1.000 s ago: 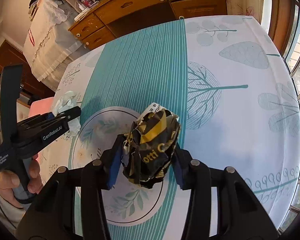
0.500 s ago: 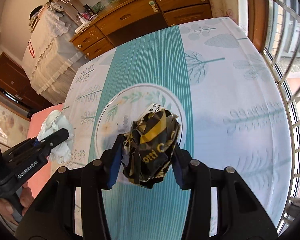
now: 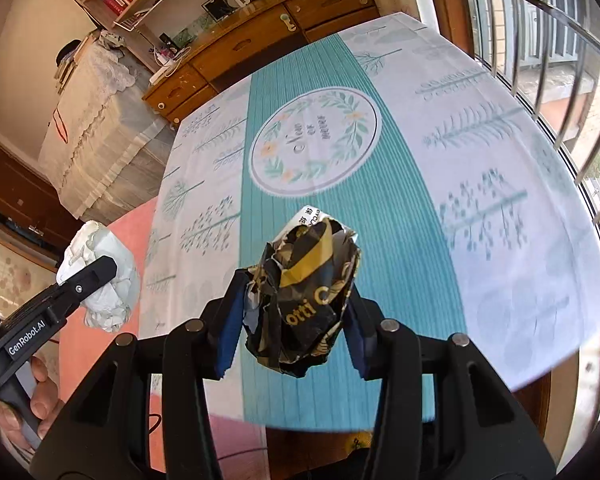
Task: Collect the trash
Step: 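Carry the wrapper and tissue down over the bin with both tools, then open the right tool to drop the wrapper while the left tool releases the tissue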
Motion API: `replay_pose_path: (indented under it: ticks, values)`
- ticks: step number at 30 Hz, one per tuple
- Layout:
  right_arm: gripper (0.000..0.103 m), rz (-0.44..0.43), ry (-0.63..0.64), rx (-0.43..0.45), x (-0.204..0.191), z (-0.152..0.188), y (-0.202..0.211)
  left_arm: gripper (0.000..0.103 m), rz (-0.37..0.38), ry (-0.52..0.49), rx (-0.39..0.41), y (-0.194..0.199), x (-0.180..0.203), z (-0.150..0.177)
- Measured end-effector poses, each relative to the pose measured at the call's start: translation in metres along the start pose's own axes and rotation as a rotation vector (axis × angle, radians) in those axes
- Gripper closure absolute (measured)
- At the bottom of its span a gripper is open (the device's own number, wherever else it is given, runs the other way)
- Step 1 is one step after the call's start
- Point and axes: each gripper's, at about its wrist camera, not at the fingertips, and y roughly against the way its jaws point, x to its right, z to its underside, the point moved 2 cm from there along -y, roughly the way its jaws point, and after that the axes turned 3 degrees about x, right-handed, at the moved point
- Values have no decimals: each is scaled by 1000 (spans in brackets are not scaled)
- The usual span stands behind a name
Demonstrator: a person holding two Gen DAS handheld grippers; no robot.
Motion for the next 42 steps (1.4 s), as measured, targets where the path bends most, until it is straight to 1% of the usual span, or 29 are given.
replay_pose_path:
  ticks: [3,4,8,12,13,16,19,22,25,28,32,38,42]
  values:
    - [62,14,13,3,-13,31,22,82,27,5,7,27,-9,23]
    - [62,18,16,3,-16,37,28,82,33,5,8,35,-11,31]
    - [62,32,29,-2,-27,66,52,82,59,13,-17,58,-17,63]
    - [62,45,71,-13,-35,82,70,82,73,9,-43,69,-12,87]
    - [62,44,78,-17,-34,80,71,82,74,7,-48,72,-10,93]
    - [62,48,92,-35,-35,91,79,82,72,2,-61,79,-3,110]
    - [62,49,104,-55,-29,95,81,82,67,2,-76,79,6,117]
    - [62,44,126,-79,-23,106,82,82,56,5,-97,81,14,134]
    - [62,31,136,-117,-9,117,76,82,37,8,-122,75,25,146]
    - [62,20,142,-158,8,132,69,82,15,27,-162,67,37,170]
    - [62,22,177,-218,35,161,56,82,1,43,-210,48,58,206]
    - [61,52,173,-302,83,208,20,82,-1,77,-282,-2,78,266]
    - [61,73,122,-352,118,241,-19,82,27,95,-329,-45,81,301]
